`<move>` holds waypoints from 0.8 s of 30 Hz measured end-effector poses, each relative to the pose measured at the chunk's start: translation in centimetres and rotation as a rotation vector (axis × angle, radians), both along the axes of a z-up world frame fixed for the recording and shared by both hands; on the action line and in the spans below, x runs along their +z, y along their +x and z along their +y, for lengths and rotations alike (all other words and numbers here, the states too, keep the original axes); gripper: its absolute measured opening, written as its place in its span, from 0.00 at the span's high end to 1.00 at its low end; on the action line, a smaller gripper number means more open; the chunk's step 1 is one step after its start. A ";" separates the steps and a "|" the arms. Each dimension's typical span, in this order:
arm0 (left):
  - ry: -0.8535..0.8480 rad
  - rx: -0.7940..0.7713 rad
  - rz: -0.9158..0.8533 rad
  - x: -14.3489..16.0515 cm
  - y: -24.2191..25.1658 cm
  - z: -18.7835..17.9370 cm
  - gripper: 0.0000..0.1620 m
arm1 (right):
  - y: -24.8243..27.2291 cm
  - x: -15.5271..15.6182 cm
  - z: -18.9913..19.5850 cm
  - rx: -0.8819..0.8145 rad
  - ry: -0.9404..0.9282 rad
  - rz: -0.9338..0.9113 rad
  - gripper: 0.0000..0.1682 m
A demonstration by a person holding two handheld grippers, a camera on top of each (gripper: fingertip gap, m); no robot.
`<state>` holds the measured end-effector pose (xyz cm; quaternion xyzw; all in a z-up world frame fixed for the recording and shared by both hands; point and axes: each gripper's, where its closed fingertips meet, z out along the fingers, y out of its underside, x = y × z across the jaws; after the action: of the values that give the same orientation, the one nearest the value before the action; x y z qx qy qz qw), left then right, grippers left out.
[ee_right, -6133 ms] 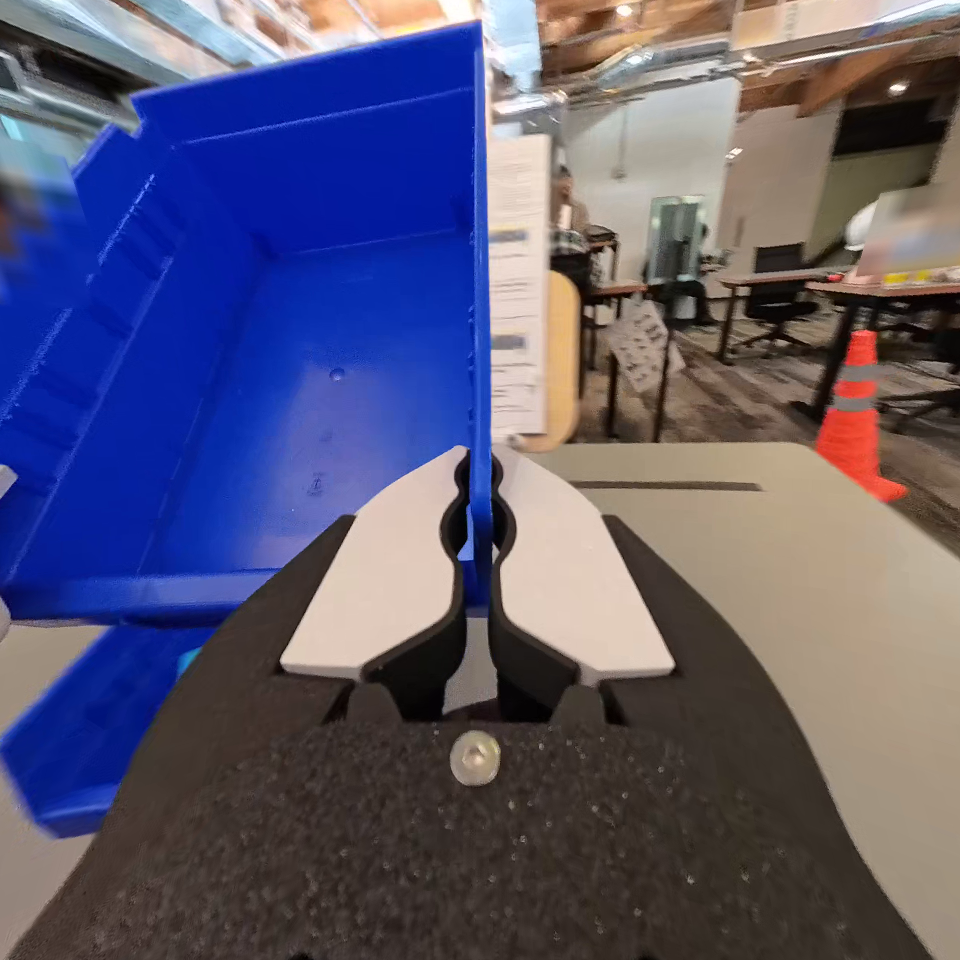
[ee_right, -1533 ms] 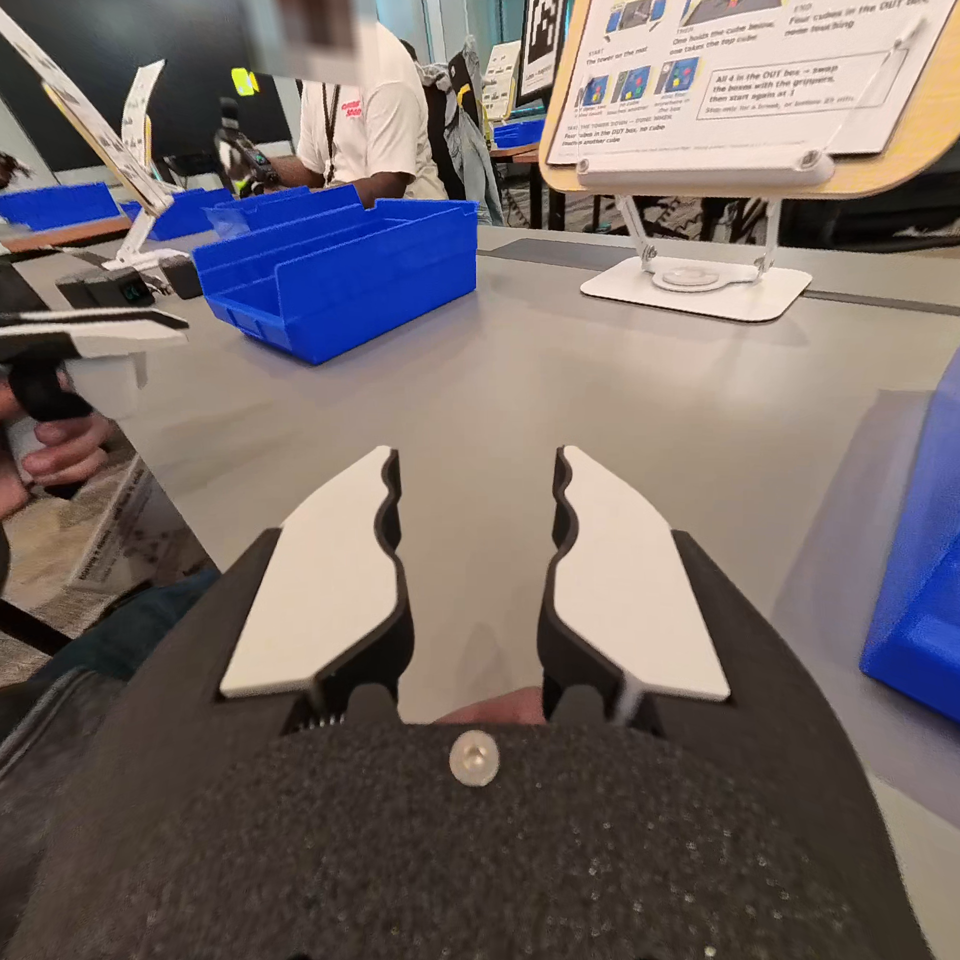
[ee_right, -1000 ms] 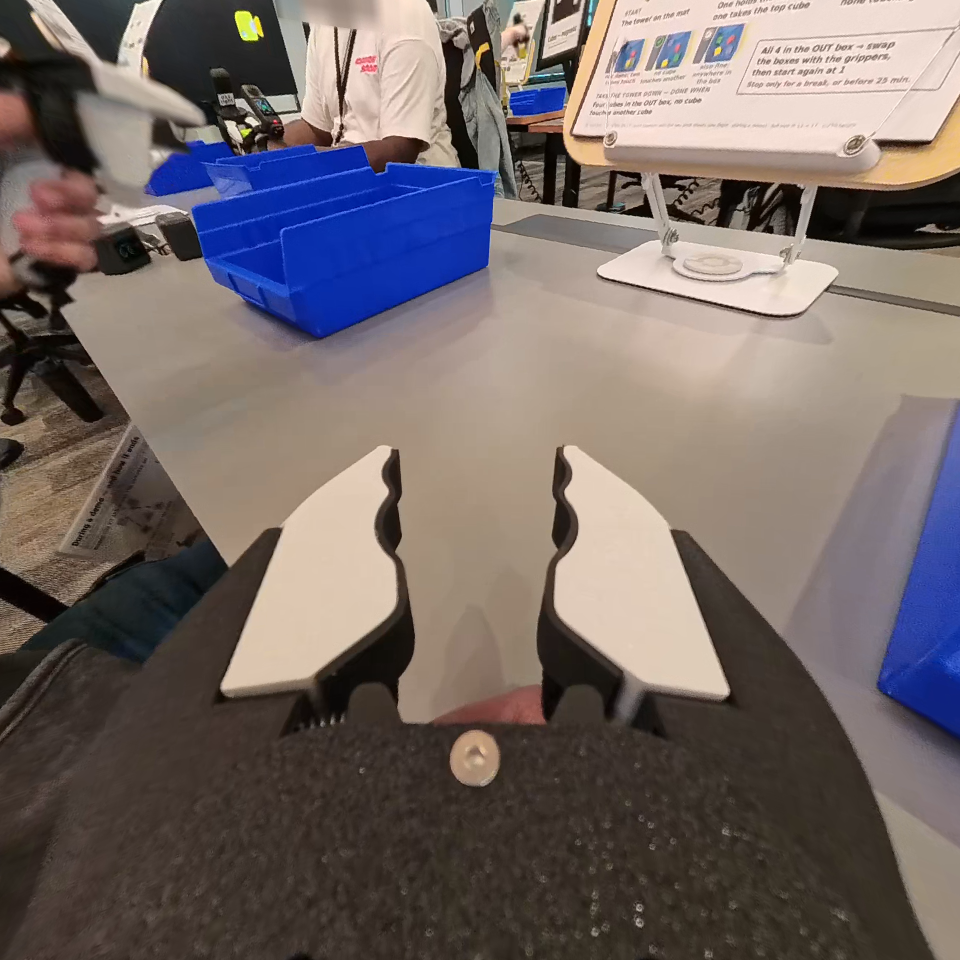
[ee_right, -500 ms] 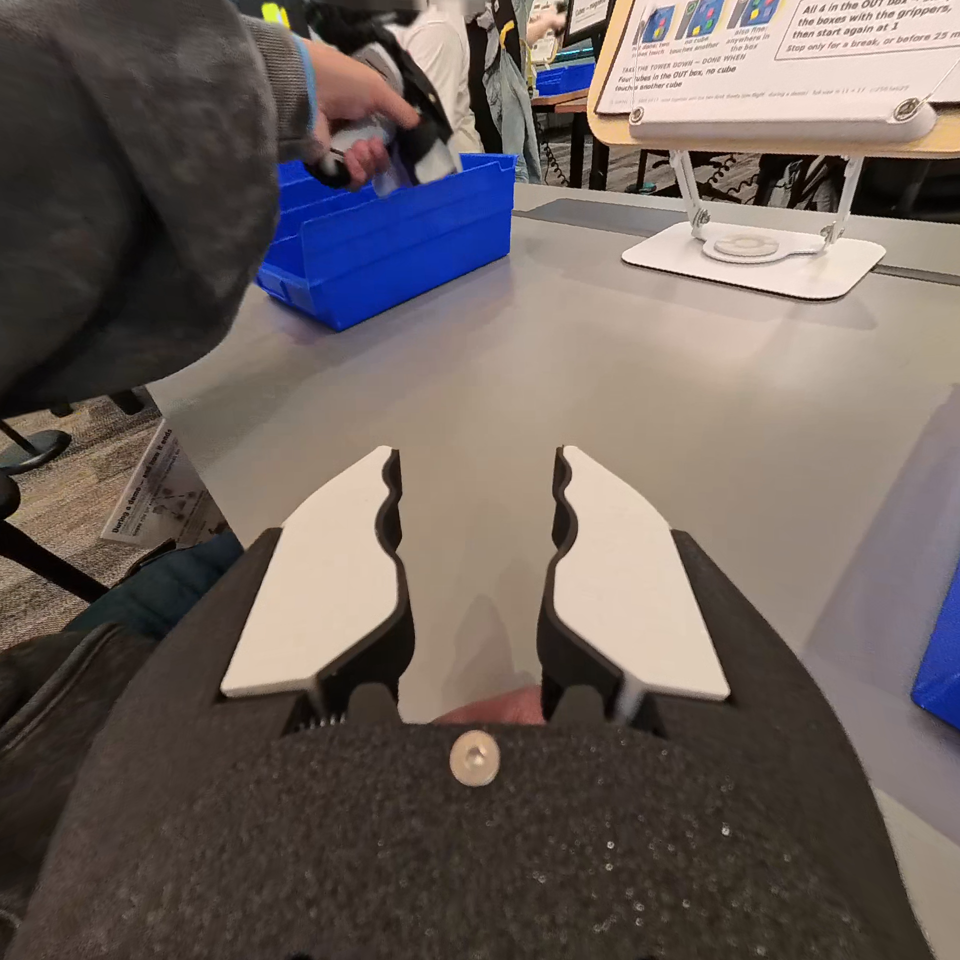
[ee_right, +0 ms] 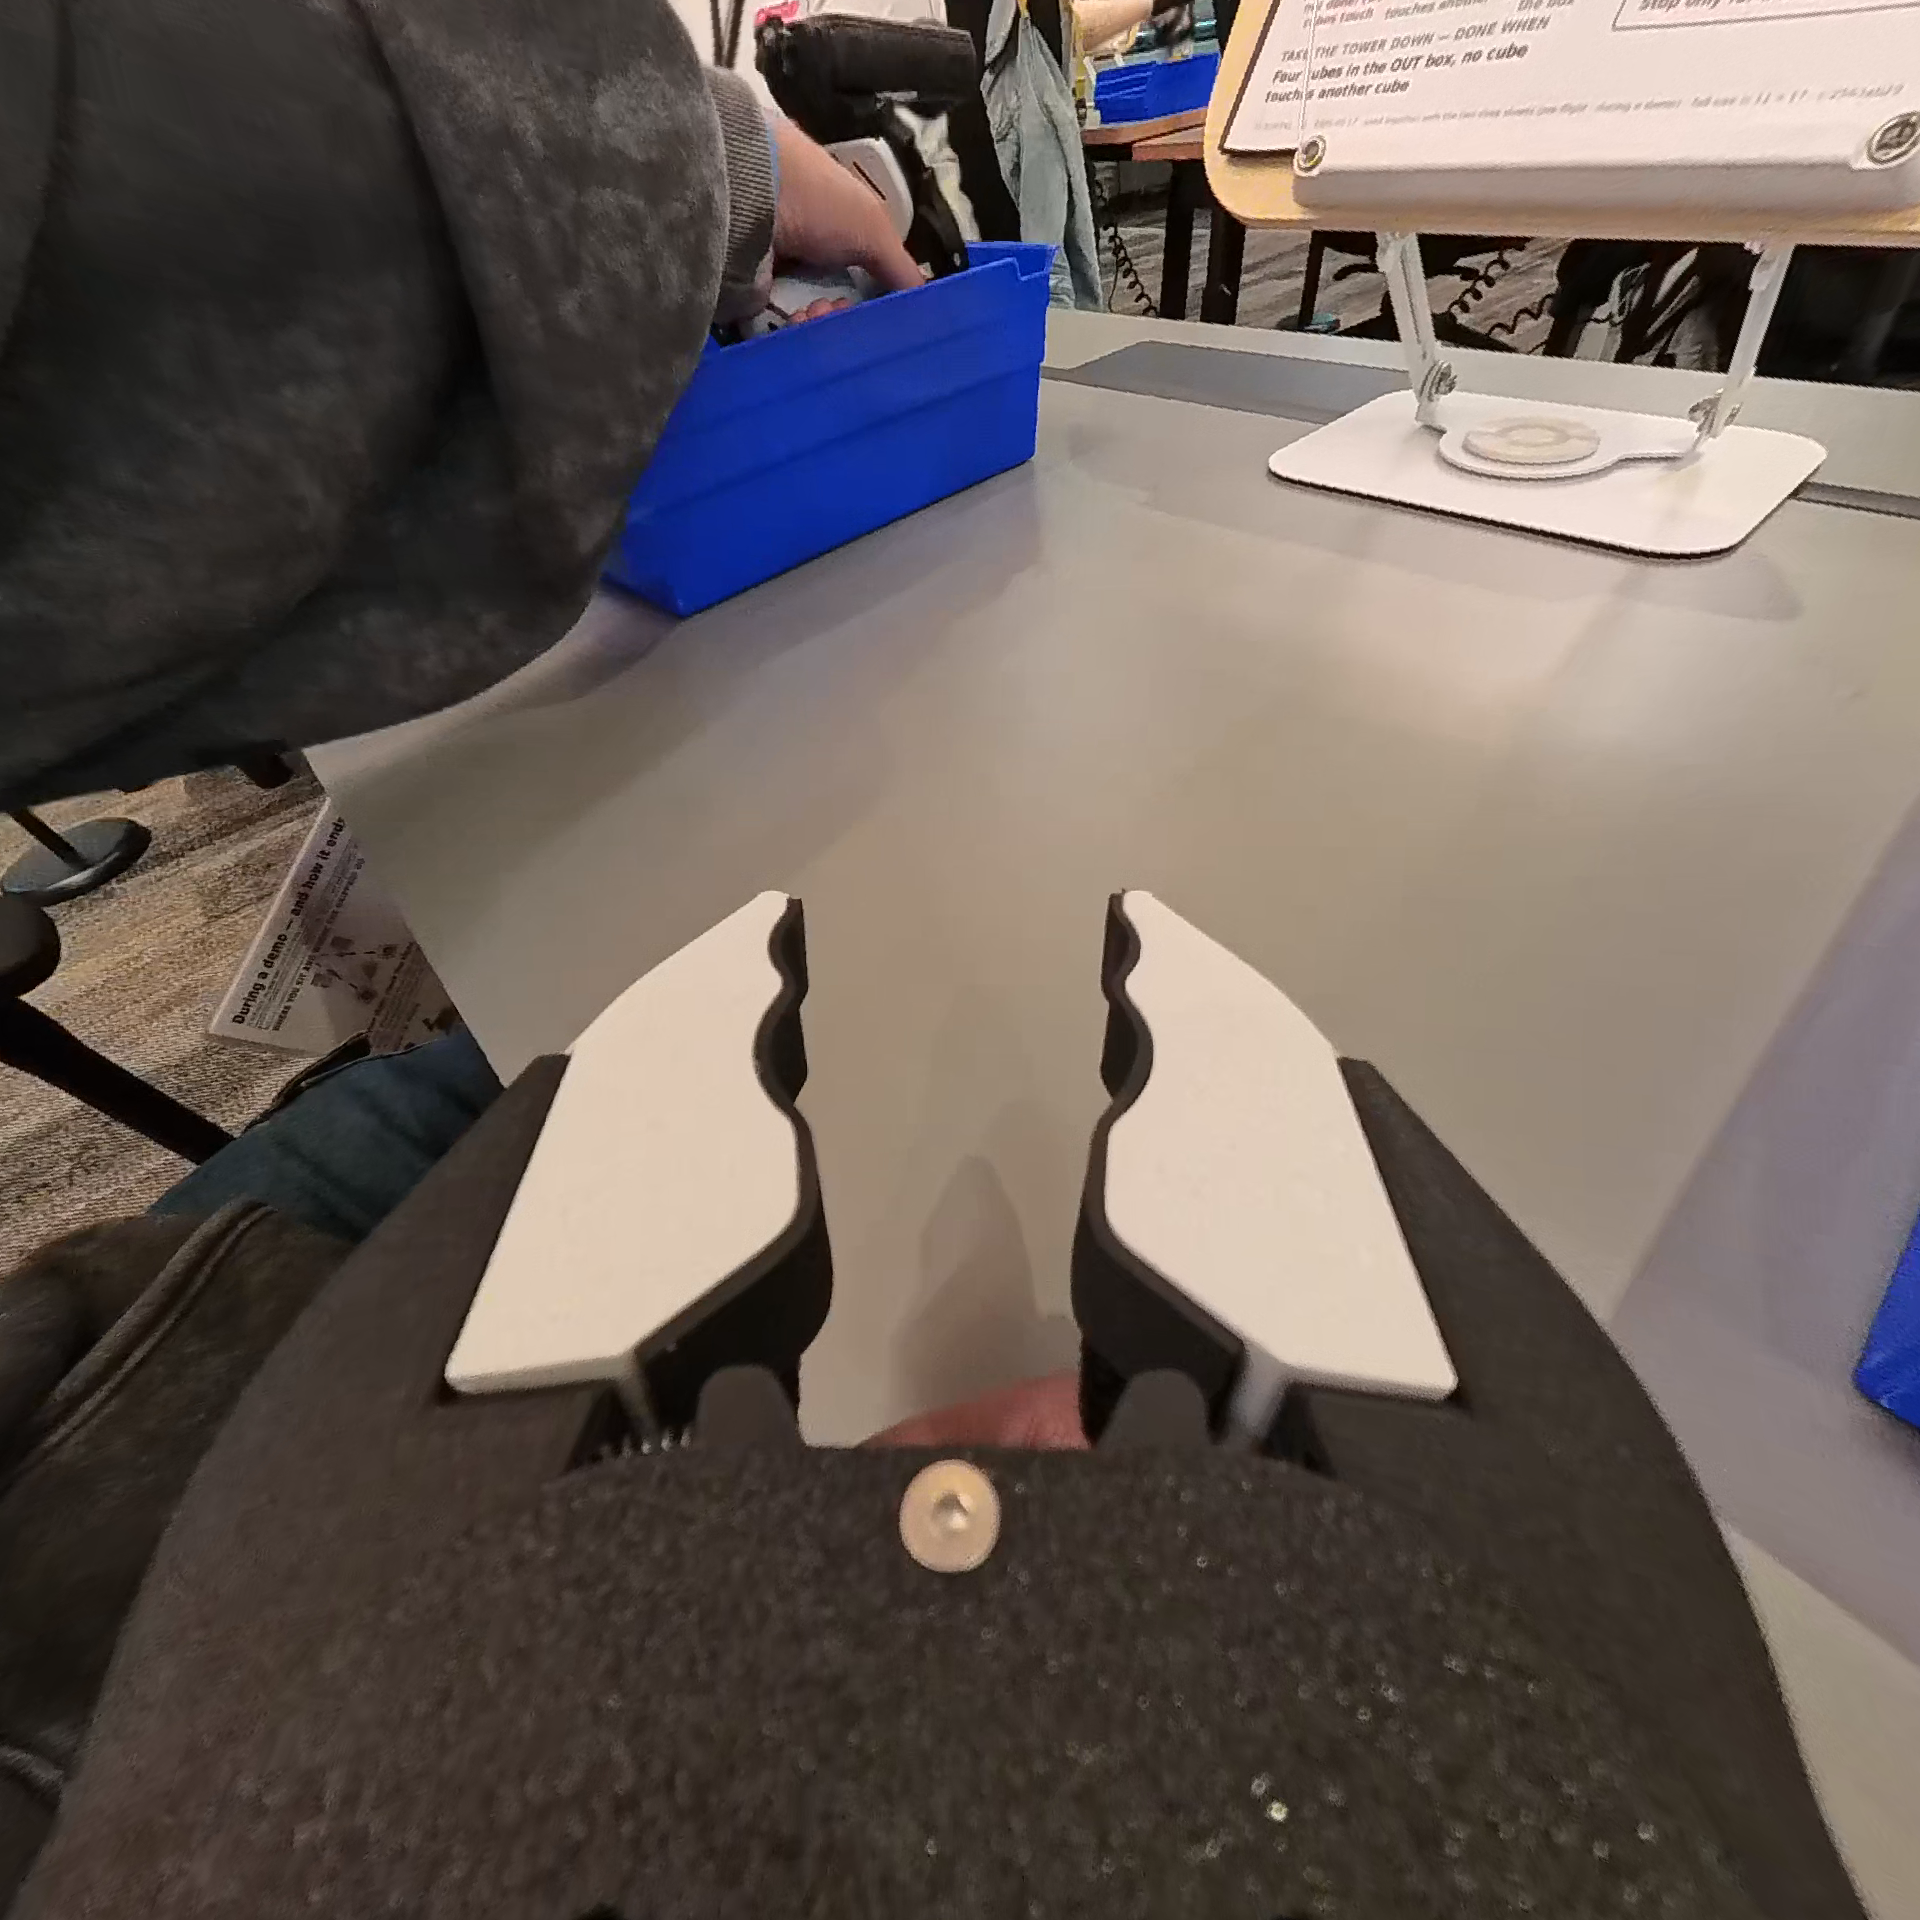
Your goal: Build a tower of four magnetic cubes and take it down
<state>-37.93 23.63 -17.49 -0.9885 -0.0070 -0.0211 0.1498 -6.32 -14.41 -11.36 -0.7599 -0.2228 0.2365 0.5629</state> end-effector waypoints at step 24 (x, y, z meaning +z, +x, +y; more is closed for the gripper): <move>0.283 -1.424 -0.011 15.0 16.7 -17.9 0.70 | 0.5 1.5 0.8 -0.070 0.071 -0.003 0.67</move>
<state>-21.18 5.77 -2.48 -0.7244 0.6403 -0.1190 0.2260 -5.78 -13.56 -9.90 -0.7470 -0.2052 0.2076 0.5974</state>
